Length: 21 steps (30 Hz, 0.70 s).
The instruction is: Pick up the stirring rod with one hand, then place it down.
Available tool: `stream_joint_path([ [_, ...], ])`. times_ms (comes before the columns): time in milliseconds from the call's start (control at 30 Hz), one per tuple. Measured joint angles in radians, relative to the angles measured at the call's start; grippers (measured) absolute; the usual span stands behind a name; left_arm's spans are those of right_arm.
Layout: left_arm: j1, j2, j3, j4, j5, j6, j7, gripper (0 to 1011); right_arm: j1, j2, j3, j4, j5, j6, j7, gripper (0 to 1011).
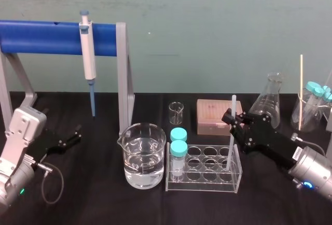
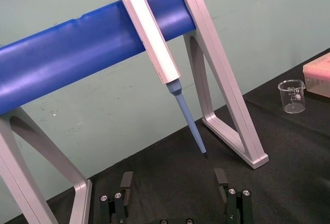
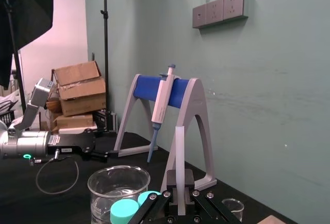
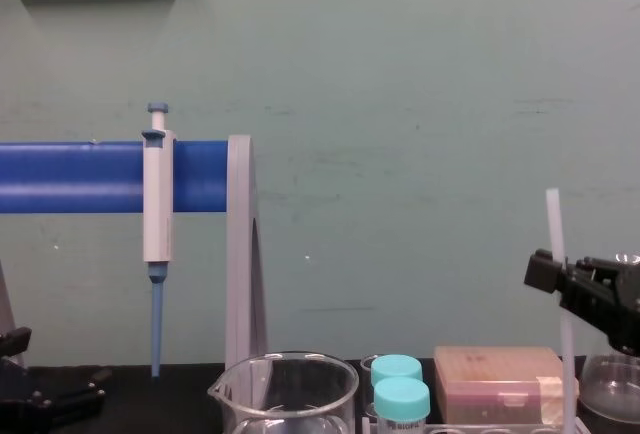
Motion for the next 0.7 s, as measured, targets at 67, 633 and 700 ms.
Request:
stream_joint_path([
  [67,0.000,0.000,0.000,0.000,0.000,0.000,0.000,1000,0.000,-0.006,-0.001,0.010,0.001,0.000,0.001,67],
  [633,0.000,0.000,0.000,0.000,0.000,0.000,0.000,1000,0.014,-0.024,-0.020,0.071,-0.017,-0.001,0.013,67],
  [700,0.000,0.000,0.000,0.000,0.000,0.000,0.000,1000,0.015,-0.024,-0.023,0.074,-0.023,-0.001,0.013,67],
])
